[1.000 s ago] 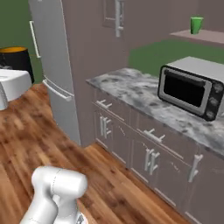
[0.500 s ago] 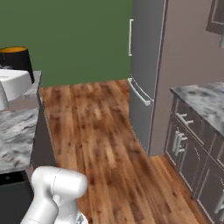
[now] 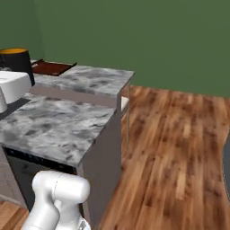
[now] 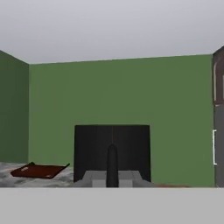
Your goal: There is a tray on the dining counter. Grab the cup, mug, and pitcher and place them on the tray. The pitcher may be placed next to the tray if it cannot fit the tray.
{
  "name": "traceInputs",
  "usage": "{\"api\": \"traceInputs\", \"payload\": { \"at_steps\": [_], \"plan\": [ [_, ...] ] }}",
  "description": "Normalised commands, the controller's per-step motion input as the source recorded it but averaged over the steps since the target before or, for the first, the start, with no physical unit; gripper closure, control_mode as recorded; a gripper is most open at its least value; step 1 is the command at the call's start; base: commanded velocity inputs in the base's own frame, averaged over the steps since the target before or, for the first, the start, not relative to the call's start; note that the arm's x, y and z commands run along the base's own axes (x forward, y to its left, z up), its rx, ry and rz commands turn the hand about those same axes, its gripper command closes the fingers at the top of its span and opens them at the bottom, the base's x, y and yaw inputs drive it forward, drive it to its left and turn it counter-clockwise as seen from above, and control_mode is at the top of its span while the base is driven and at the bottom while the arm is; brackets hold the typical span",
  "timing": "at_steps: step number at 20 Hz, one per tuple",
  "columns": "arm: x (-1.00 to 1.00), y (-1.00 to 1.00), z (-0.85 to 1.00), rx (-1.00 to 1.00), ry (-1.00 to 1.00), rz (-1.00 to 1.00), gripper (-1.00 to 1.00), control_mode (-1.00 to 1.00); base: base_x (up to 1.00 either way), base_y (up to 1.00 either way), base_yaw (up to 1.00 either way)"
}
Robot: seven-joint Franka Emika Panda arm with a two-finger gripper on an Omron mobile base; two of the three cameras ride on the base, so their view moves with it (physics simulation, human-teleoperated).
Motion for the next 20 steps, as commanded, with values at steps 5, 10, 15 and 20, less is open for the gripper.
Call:
{"api": "traceInputs", "payload": {
  "at_steps": [5, 10, 15, 20],
  "plan": [
    [0.00, 0.00, 0.00, 0.00, 0.00, 0.00, 1.00, 1.00, 0.42, 0.03, 0.56],
    [0.00, 0.00, 0.00, 0.00, 0.00, 0.00, 1.00, 1.00, 0.49, -0.79, 0.06],
    [0.00, 0.00, 0.00, 0.00, 0.00, 0.00, 1.00, 1.00, 0.38, -1.00, 0.00],
    [0.00, 0.00, 0.00, 0.00, 0.00, 0.00, 1.00, 1.00, 0.46, -0.89, 0.01]
  ]
}}
